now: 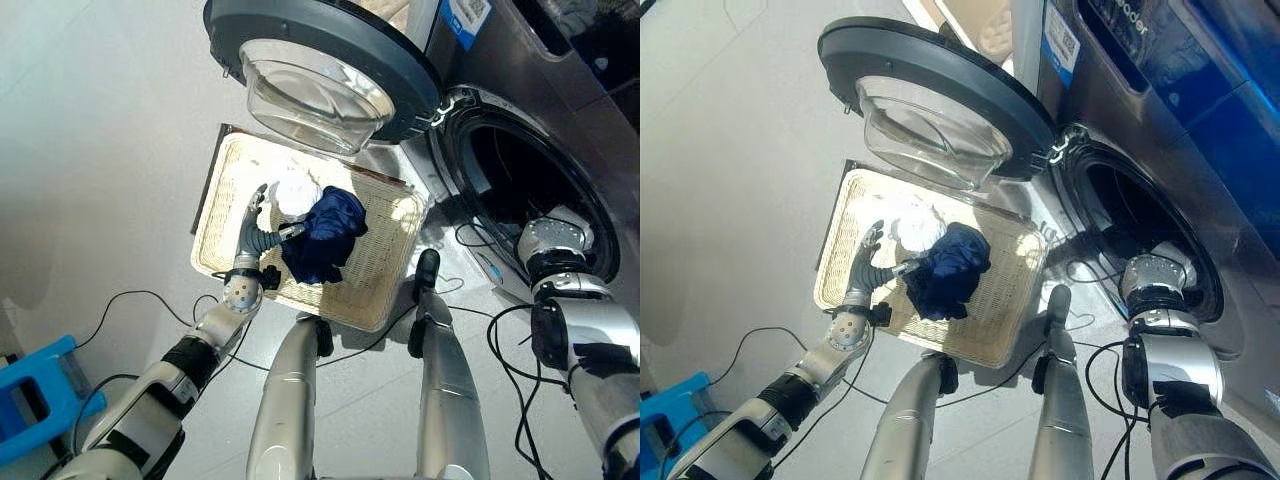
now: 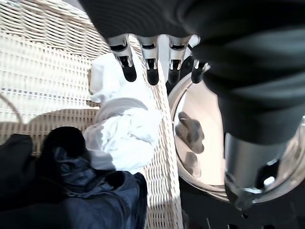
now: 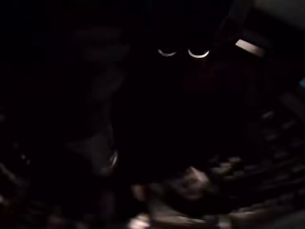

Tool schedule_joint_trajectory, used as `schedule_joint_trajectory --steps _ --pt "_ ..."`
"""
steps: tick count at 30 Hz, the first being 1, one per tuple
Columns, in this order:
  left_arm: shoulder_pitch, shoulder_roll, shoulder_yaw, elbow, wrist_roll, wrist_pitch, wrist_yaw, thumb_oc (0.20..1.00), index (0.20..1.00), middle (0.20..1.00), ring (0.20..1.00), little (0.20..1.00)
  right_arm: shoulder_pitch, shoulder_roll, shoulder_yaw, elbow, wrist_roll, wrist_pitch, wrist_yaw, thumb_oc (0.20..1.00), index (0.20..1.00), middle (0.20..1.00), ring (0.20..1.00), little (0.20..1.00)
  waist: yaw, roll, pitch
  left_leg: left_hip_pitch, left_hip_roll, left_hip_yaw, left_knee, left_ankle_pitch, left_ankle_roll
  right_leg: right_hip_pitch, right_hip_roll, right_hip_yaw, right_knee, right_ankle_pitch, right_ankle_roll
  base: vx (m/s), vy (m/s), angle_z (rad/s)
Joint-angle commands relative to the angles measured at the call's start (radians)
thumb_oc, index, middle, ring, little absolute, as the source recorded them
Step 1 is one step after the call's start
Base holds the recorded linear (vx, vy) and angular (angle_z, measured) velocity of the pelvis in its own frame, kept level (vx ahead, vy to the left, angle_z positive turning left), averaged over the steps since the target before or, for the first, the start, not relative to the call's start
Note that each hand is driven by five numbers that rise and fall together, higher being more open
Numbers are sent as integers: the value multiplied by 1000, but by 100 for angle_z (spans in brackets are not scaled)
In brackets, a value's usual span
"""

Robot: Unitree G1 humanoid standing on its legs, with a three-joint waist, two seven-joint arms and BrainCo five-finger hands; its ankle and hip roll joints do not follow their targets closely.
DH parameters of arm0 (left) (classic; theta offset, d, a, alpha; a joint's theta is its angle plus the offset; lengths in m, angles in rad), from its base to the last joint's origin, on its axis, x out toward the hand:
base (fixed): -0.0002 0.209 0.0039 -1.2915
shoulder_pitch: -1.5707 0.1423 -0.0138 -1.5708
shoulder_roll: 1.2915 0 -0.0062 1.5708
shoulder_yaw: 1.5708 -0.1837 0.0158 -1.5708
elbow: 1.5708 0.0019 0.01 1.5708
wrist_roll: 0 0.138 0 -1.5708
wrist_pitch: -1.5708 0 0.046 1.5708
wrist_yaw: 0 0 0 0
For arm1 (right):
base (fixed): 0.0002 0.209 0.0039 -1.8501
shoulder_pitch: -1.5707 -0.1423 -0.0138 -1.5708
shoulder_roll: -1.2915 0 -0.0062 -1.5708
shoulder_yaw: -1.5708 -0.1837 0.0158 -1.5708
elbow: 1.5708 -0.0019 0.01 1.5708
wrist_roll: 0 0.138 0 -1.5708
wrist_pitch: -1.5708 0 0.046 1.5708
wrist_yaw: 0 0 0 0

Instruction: Put the clothes into the washing machine.

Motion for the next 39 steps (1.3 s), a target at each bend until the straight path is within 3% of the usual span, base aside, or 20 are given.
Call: schedule_joint_trajectory --steps 1,4,5,6,9,10,12,16,17,18,19,20,23,26,27,29,30,35,39 --pt "-14 -10 35 16 -7 -8 4 1000 1000 1000 1000 1000 -30 -218 122 30 -343 202 -111 1000 1000 1000 1000 1000 -22 32 -27 48 -57 23 -102 -1 -53 17 -3 -124 140 -155 75 0 0 0" --pt "-27 -17 41 53 1 21 -35 1000 1000 1000 1000 1000 -46 -238 174 98 -571 361 -234 1000 1000 1000 1000 1000 -17 31 -27 51 -53 30 -112 3 -51 22 -4 -133 133 -154 78 -1 -3 4" --pt "-28 -16 41 54 1 21 -35 1000 1000 1000 1000 1000 -48 -238 177 97 -581 371 -245 1000 1000 1000 1000 1000 -17 32 -27 51 -53 30 -112 3 -51 21 -4 -134 133 -154 78 -4 -3 -7" --pt "-31 -13 35 63 8 36 -44 1000 1000 1000 1000 1000 -56 -245 197 107 -619 441 -280 1000 1000 1000 1000 1000 -16 33 -27 48 -52 31 -110 4 -51 20 -4 -135 132 -153 77 -3 0 -5" --pt "-32 -14 34 66 14 41 -44 1000 1000 1000 1000 1000 -60 -248 204 111 -636 470 -292 1000 1000 1000 1000 1000 -16 33 -27 46 -52 31 -109 4 -52 18 -4 -135 132 -153 77 -6 3 -1" --pt "-48 2 8 95 118 104 -55 1000 1000 1000 1000 1000 -104 -272 332 157 -858 717 -269 1000 1000 1000 1000 1000 -8 39 -27 33 -50 35 -109 9 -46 6 -9 -143 132 -150 75 -20 10 -4" --pt "-65 18 -12 106 168 140 -52 1000 1000 1000 1000 1000 -121 -283 380 173 -932 786 -238 1000 1000 1000 1000 1000 -8 40 -27 24 -48 36 -103 10 -45 -4 -10 -142 136 -147 76 0 0 0" --pt "-79 35 -22 117 192 155 -58 1000 1000 1000 1000 1000 -127 -289 413 178 -958 815 -224 1000 1000 1000 1000 1000 -8 39 -27 20 -47 37 -101 11 -45 -7 -10 -143 138 -148 76 0 0 0" --pt "-110 57 -43 134 272 181 -63 1000 1000 1000 1000 1000 -128 -285 439 176 -1012 834 -203 1000 1000 1000 1000 1000 -10 38 -27 13 -44 39 -97 11 -44 -14 -9 -142 141 -148 78 0 0 0" --pt "-110 57 -43 134 272 181 -63 1000 1000 1000 1000 1000 -128 -285 439 176 -1012 834 -203 1000 1000 1000 1000 1000 -10 38 -27 13 -44 39 -97 11 -44 -14 -9 -142 141 -148 78 0 0 0" --pt "-172 87 -98 151 429 233 -54 1000 1000 1000 1000 1000 -121 -257 474 163 -1006 819 -184 1000 1000 1000 1000 1000 -18 36 -27 9 -42 45 -107 19 -47 -19 -1 -136 131 -144 79 0 0 0" --pt "-181 92 -107 151 450 245 -58 1000 1000 1000 1000 1000 -117 -252 474 160 -994 812 -184 1000 1000 1000 1000 1000 -20 36 -27 8 -42 46 -108 20 -47 -21 0 -135 130 -144 79 -6 27 4" --pt "-261 122 -185 178 641 276 -71 1000 1000 1000 1000 1000 -71 -202 447 143 -918 724 -160 1000 1000 1000 1000 1000 -37 33 -27 -1 -34 56 -110 22 -54 -33 8 -124 129 -144 80 -1 14 0" --pt "-318 141 -252 192 792 270 -78 1000 1000 1000 1000 1000 -53 -176 444 132 -905 670 -149 1000 1000 1000 1000 1000 -48 31 -27 -3 -28 65 -113 22 -57 -39 12 -118 127 -144 82 -3 26 -3" --pt "-364 163 -324 205 917 266 -92 1000 1000 1000 1000 1000 -25 -156 445 117 -889 622 -128 1000 1000 1000 1000 1000 -61 29 -27 -5 -23 73 -115 25 -62 -44 18 -111 120 -139 83 -3 41 -1" --pt "-385 176 -364 215 979 260 -94 1000 1000 1000 1000 1000 -7 -144 445 109 -894 589 -108 1000 1000 1000 1000 1000 -71 28 -27 -7 -20 78 -119 27 -66 -47 22 -106 114 -136 84 -3 66 -5" --pt "-420 202 -441 236 1058 254 -87 1000 1000 1000 1000 1000 23 -125 456 86 -896 544 -87 1000 1000 1000 1000 1000 -89 26 -27 -7 -15 88 -129 33 -71 -53 31 -96 105 -133 87 -9 105 -15" --pt "-455 220 -556 306 1165 235 -70 1000 1000 1000 1000 1000 98 -68 469 -6 -897 437 -109 1000 1000 1000 1000 1000 -131 20 -27 -13 -7 122 -153 48 -82 -67 51 -74 77 -127 91 -13 80 -21" --pt "-460 212 -588 347 1218 224 -67 1000 1000 1000 1000 1000 141 -33 460 -67 -890 401 -131 1000 1000 1000 1000 1000 -151 17 -27 -21 -4 138 -170 60 -88 -76 64 -63 60 -121 92 -18 46 -14"
